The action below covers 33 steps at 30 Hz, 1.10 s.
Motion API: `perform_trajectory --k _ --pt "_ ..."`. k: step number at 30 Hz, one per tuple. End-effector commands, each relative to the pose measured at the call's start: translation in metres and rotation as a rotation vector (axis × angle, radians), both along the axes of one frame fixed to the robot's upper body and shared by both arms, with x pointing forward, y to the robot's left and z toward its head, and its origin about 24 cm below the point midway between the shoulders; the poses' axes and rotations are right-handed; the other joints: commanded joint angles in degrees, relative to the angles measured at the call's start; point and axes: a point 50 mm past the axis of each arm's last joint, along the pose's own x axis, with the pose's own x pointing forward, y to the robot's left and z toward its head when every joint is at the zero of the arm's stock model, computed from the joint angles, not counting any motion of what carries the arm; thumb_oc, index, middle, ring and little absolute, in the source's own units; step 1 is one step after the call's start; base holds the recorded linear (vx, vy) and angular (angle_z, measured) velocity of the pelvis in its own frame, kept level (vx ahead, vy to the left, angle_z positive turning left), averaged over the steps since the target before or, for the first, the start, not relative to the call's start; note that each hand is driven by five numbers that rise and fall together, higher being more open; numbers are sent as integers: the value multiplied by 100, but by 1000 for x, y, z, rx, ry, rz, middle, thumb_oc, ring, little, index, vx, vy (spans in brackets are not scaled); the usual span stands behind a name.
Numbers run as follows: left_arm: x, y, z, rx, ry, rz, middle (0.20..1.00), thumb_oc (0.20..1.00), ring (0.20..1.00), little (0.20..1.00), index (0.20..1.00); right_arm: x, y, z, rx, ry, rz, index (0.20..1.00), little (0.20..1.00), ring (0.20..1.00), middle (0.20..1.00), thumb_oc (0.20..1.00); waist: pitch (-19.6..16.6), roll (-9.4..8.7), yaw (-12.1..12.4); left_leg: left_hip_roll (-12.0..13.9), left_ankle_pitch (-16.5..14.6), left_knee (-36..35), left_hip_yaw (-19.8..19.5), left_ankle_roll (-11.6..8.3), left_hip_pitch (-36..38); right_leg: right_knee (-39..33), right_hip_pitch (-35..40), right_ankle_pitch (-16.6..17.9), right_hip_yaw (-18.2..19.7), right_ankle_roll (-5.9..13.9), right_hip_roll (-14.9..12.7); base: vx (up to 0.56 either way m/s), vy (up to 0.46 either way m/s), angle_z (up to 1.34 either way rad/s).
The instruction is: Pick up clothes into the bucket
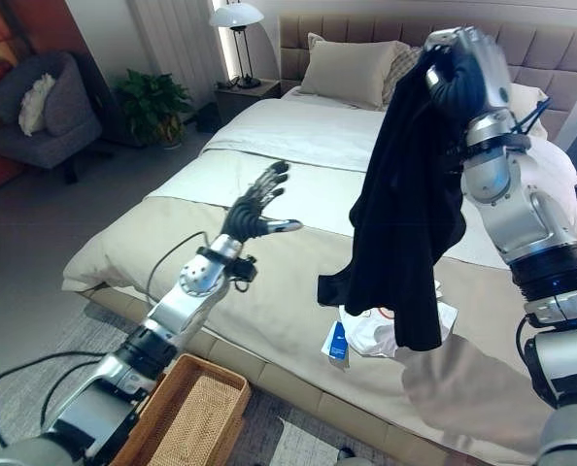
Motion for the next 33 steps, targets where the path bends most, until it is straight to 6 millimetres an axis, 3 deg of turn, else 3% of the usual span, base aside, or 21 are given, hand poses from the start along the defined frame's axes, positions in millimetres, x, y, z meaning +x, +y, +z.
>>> perform_trajectory --k 1,7,13,22,29,30,31,33 --pt "10 -10 8 22 -26 7 1000 1000 1000 1000 1000 -19 25 23 27 -106 196 200 200 200 200 200 -382 -441 67 -214 -672 722 -34 90 -195 619 -219 -243 -159 248 -245 0 0 0" --pt "10 -36 10 40 -15 -37 1000 1000 1000 1000 1000 -39 50 13 40 -76 404 200 200 200 200 200 -336 -427 29 -212 -676 759 -45 100 -218 620 -239 -232 -146 253 -245 0 0 0" --pt "11 -49 5 57 15 -58 1000 1000 1000 1000 1000 -54 64 17 31 -100 512 200 200 200 200 200 -327 -433 9 -213 -685 790 -44 102 -224 616 -210 -236 -153 256 -254 0 0 0" --pt "11 -50 -8 80 73 -51 1000 1000 1000 1000 1000 -80 80 17 88 -126 708 200 200 200 200 200 -317 -426 24 -216 -691 829 -91 111 -248 617 -189 -241 -201 248 -256 0 0 0" --pt "10 -52 -16 62 134 -73 1000 1000 1000 1000 1000 -87 85 20 131 -130 784 200 200 200 200 200 -308 -445 50 -219 -678 838 -114 109 -284 643 -202 -249 -241 246 -260 0 0 0" --pt "9 -52 -18 48 150 -77 718 718 718 718 718 -88 84 21 137 -133 788 200 200 200 200 200 -303 -446 46 -221 -676 839 -117 108 -287 648 -206 -249 -250 248 -258 0 0 0" --pt "9 -51 -17 22 164 -89 200 200 200 200 200 -88 84 21 142 -137 789 200 200 200 200 200 -301 -450 42 -226 -679 843 -132 109 -289 647 -205 -247 -249 246 -260 0 0 0" --pt "8 -47 -19 -13 188 -97 200 200 200 200 200 -89 84 20 153 -132 796 200 200 200 200 200 -304 -458 44 -226 -680 840 -132 109 -286 652 -206 -248 -251 245 -260 0 0 0"
